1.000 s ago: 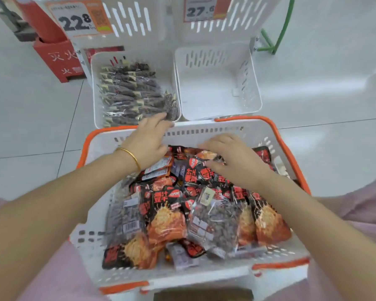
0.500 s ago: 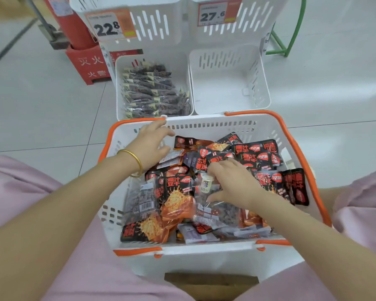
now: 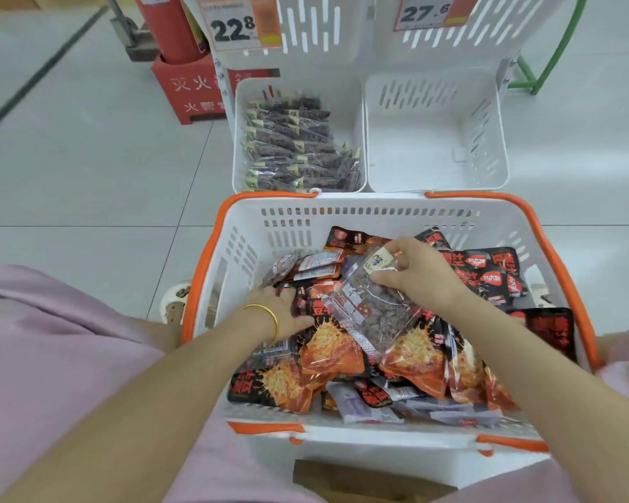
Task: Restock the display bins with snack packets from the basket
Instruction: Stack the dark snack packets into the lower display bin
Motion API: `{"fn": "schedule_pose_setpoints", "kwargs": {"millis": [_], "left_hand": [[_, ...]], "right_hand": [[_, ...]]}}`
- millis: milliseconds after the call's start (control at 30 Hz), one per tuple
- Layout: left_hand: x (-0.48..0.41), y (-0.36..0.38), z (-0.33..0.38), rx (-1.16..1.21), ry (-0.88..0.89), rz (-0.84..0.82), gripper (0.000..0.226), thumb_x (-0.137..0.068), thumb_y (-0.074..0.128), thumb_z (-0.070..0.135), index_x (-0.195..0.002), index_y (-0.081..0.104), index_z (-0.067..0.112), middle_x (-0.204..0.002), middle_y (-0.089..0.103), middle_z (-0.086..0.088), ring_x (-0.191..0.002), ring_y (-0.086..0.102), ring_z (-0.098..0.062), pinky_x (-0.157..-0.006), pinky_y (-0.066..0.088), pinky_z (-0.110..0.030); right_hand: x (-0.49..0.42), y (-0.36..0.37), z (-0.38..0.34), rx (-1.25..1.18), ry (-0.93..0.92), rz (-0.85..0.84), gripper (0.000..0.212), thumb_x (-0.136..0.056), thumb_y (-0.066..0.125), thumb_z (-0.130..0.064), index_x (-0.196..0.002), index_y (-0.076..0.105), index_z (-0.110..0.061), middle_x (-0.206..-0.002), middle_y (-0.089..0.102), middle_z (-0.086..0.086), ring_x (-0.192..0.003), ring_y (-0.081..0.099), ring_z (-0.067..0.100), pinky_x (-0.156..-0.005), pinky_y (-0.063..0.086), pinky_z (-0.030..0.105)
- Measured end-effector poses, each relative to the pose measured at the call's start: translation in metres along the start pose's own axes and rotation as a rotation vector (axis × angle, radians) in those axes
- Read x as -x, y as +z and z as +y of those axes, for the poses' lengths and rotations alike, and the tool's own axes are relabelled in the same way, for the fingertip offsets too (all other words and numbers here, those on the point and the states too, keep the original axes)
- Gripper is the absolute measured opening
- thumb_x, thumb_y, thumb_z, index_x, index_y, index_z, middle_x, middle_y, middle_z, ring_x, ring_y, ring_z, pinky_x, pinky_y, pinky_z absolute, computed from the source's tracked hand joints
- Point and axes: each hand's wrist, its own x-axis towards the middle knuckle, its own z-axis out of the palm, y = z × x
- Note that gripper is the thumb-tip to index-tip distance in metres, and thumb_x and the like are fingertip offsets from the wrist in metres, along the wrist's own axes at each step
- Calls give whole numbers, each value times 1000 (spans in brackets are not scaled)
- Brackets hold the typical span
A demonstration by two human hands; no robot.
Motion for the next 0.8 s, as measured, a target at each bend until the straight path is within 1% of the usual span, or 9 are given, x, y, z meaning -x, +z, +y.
{"fn": "schedule_pose_setpoints", "kwargs": {"millis": [133,200,300,333,400,500,567,667,800], "left_hand": [[3,-1,-6,222,10,-28,81,-85,57,51,-148,13,25,-143,35,-14,-120,47,-32,-96,42,-39],[5,-4,-8,379,26,-55,75,-83,62,32,-144,19,23,-117,50,-11,-93,58,-27,-75,49,-36],[6,-11,-7,469,21,4,59,-86,53,9,-137,25,17,-78,50,-5,-62,50,-18,-50,38,-27],[8,-16,-8,489,9,48,53,-89,50,5,-136,27,16,-78,52,-7,-64,51,-19,-51,37,-27],[11,-30,-16,521,1,129,43,-94,44,5,-135,32,14,-105,59,-12,-85,58,-24,-64,42,-29],[19,-59,-34,710,-16,220,48,-91,38,-5,-135,40,15,-126,51,-11,-88,56,-23,-70,46,-36],[26,-79,-40,887,31,259,48,-91,34,-5,-131,46,17,-130,50,-13,-81,53,-22,-62,43,-31],[39,-97,-38,1079,142,221,44,-92,38,-5,-126,51,19,-108,55,-11,-69,44,-17,-53,37,-24],[45,-105,-30,1294,286,76,51,-86,45,-18,-123,54,16,-109,54,-12,-90,51,-19,-76,42,-29]], "right_hand": [[-6,3,-1,-45,46,-27,24,-82,72,-22,-98,60,-9,-90,66,8,-67,57,16,-56,41,25],[-7,3,-1,-120,89,-52,35,-82,72,-25,-109,63,-4,-92,68,8,-73,60,16,-66,47,28],[-6,1,0,-272,168,-50,56,-79,75,-25,-125,55,-1,-103,64,4,-98,58,19,-85,41,30],[-7,0,1,-305,172,-54,48,-78,76,-25,-117,59,-2,-100,62,0,-98,57,17,-86,38,29],[-4,-3,-2,-332,191,-81,23,-77,76,-24,-87,66,-5,-88,57,-9,-87,56,10,-83,37,27],[-1,-7,-8,-403,195,-134,22,-77,75,-18,-62,61,-9,-70,63,-2,-68,59,11,-74,48,27],[0,-10,-11,-417,177,-177,19,-76,75,-17,-69,65,-3,-69,67,4,-67,62,16,-73,50,30],[-1,-15,-15,-459,117,-241,17,-78,73,-13,-84,71,3,-71,71,4,-69,64,15,-73,51,28],[-2,-15,-21,-495,66,-273,17,-77,73,-10,-93,72,-3,-80,71,3,-68,64,9,-63,50,17]]}}
